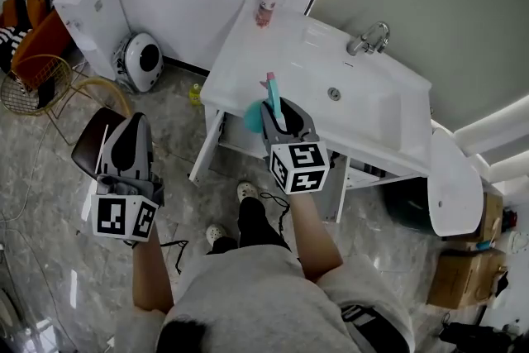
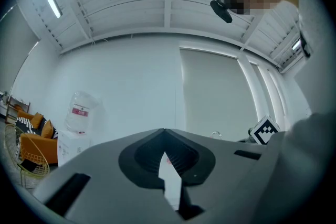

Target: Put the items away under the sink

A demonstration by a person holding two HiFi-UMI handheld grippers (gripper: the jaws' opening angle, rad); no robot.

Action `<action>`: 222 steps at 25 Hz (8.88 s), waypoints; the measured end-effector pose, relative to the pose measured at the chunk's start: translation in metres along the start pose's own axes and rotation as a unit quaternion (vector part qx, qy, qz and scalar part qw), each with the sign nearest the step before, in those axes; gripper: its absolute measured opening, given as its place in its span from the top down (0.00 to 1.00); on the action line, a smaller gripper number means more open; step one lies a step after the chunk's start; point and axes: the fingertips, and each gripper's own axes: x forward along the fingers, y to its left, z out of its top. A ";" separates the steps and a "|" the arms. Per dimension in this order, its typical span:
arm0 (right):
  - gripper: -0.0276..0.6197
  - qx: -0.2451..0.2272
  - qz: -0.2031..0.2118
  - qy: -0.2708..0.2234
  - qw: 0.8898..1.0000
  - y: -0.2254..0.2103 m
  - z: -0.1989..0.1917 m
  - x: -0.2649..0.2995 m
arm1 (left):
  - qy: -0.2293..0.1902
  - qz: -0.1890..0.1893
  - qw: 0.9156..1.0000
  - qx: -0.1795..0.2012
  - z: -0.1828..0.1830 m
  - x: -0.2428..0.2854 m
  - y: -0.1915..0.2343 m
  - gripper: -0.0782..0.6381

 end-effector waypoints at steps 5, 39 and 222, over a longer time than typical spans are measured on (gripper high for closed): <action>0.75 0.006 -0.016 -0.005 1.000 0.006 -0.006 -0.025 | 0.006 -0.025 1.000 -0.003 -0.003 -0.011 -0.012 0.89; 0.75 0.050 -0.014 0.055 0.997 -0.035 -0.167 -0.067 | 0.074 -0.121 0.989 -0.042 -0.145 0.033 -0.143 0.89; 0.94 -0.013 -0.011 -0.126 0.992 -0.085 0.047 -0.165 | 0.005 -0.091 0.996 0.011 -0.003 0.036 -0.202 0.89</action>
